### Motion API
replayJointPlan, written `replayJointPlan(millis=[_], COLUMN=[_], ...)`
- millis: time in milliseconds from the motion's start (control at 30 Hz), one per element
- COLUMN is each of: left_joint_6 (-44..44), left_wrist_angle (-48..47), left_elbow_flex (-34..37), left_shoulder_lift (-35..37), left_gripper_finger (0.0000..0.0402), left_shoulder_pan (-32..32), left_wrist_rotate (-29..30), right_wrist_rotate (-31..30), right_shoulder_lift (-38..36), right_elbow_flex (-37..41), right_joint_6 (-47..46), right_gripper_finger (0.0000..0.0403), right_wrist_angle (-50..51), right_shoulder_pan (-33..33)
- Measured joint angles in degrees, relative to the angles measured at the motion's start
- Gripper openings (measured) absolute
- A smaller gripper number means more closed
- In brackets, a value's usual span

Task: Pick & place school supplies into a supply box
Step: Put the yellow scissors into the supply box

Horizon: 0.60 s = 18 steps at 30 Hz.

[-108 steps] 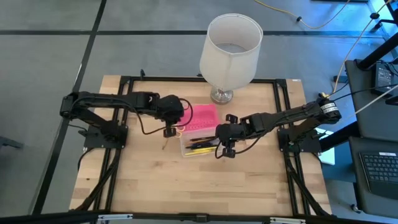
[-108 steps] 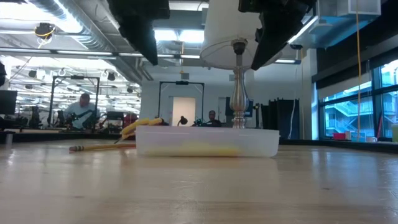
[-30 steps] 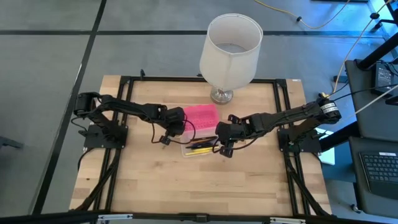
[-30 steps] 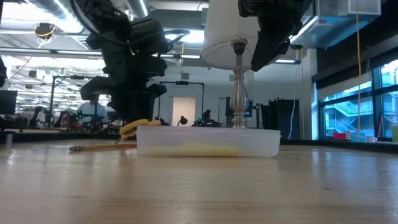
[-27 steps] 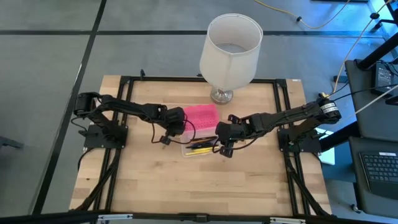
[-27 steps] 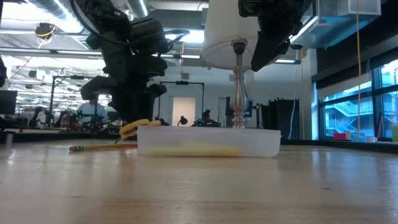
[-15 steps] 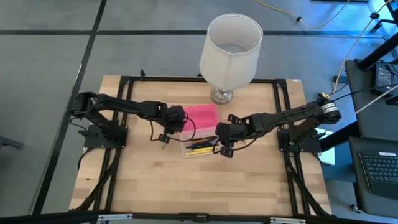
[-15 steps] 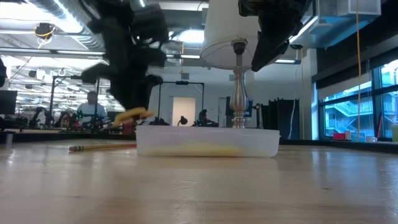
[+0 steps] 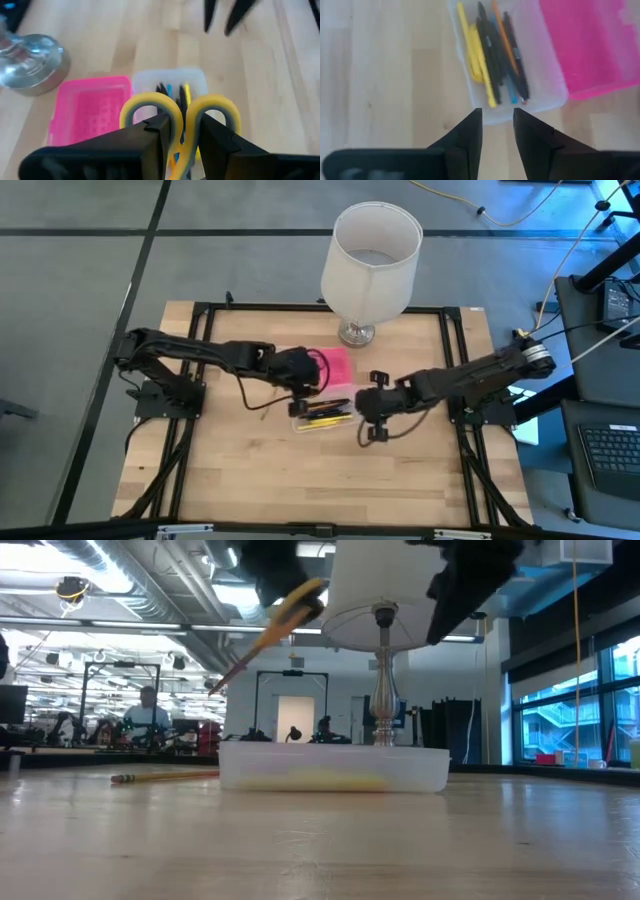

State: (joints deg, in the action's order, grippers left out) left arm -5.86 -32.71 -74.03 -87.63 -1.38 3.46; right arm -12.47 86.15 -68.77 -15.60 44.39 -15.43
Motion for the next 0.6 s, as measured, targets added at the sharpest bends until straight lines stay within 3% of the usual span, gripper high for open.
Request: replayJointPlan(millis=[200,400,600], left_joint_6=[-5.9,-13.3,-19.5], left_wrist_angle=[3.5,4.4,1.6], left_elbow_flex=[-4.2,-9.0,-14.1], left_shoulder_lift=[-5.5,-13.8,-21.3], left_gripper_finger=[0.0069,0.0069,0.0069], left_shoulder_pan=[-2.5,-3.1,-3.5], left_wrist_rotate=[7.1,7.8,8.5], right_wrist_rotate=[-3.8,-2.9,-2.9], right_shoulder_lift=[-12.3,-23.7,-28.2], right_elbow_flex=[11.3,20.0,24.3], right_joint_6=[-2.7,-8.4,-11.4], right_gripper_finger=[0.0114,0.0114,0.0114], right_wrist_angle=[-8.8,-17.3,-18.8], right_shoulder_pan=[-3.8,-5.6,-5.8])
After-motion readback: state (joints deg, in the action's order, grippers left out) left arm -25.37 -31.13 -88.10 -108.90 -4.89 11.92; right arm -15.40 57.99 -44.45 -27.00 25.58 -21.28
